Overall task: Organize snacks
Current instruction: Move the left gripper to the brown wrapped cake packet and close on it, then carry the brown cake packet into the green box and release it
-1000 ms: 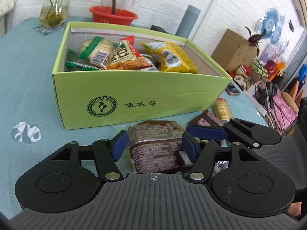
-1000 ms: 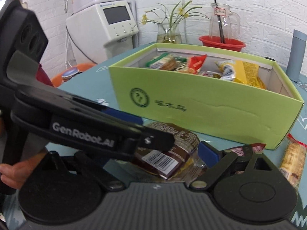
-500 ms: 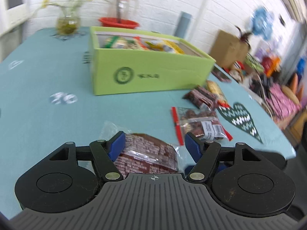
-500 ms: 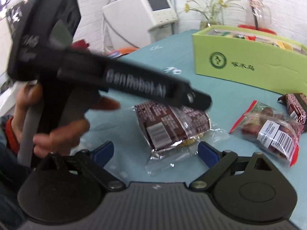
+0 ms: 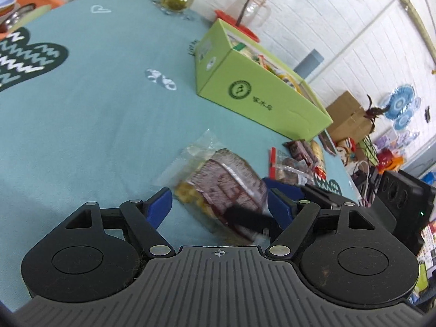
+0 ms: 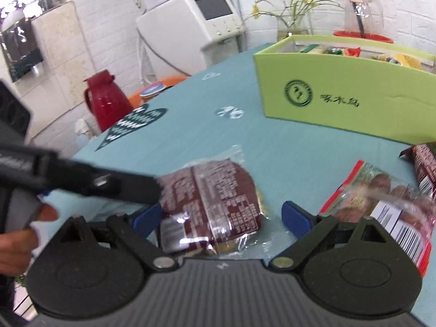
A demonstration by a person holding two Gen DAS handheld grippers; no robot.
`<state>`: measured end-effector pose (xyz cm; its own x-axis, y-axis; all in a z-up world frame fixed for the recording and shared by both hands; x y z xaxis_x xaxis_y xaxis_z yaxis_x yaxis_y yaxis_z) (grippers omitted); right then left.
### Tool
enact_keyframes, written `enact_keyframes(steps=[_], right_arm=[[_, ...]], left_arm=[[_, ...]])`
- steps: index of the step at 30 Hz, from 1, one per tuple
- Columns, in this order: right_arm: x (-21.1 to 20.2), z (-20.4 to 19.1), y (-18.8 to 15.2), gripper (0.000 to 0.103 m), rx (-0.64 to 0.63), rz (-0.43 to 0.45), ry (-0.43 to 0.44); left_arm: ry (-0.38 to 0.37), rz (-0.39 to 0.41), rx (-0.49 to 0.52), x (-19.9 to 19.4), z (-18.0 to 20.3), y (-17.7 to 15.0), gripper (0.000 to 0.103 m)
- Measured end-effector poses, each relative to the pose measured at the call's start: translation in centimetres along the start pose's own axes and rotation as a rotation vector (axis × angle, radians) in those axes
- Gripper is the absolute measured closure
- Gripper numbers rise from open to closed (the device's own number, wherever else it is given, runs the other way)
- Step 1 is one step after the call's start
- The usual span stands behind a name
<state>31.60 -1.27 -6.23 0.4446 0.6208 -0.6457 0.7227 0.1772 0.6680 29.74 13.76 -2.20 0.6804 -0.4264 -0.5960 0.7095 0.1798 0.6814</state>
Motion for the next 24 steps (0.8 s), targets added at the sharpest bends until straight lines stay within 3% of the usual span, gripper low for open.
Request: enact_keyframes(steps=[2, 8, 14, 18, 24], right_arm=[[-0.8, -0.7, -1.1, 0.009, -0.002, -0.007, 0.015], [-2.8, -1.4, -3.0, 0.009, -0.029, 0.019, -0.058], [-3.3, -0.7, -1.6, 0.009, -0.033, 0.077, -0.099], [-1.6, -0.9, -1.7, 0.009, -0.023, 0.040, -0.087], [-1.6, -1.0, -2.4, 0.009, -0.052, 0.034, -0.111]], left_arm=[[-0.010, -0.006, 0.038, 0.8, 0.9, 0.3, 0.037], [0.018, -0.029, 0.169, 3.1, 3.5, 0.8, 0.036], [0.069, 0.000, 0.120, 1.4, 1.9, 0.5, 0.028], [0.049, -0.017, 0.098, 1.2, 1.6, -0.1, 0.028], [0.022, -0.044, 0.145, 2.6, 2.8, -1.0, 0.032]])
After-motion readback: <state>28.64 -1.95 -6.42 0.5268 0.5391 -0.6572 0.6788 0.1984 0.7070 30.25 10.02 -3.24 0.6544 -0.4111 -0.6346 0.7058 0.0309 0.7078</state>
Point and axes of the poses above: each gripper's, at about its wrist camera, not at the fingertips, and x roughly the way its jaws point, z to its right, y to its top, the point moved 7 cm from there along x, roughly the way its jaws point, and after that the axes turned 13 degrees about x, right-handed, at the moved point
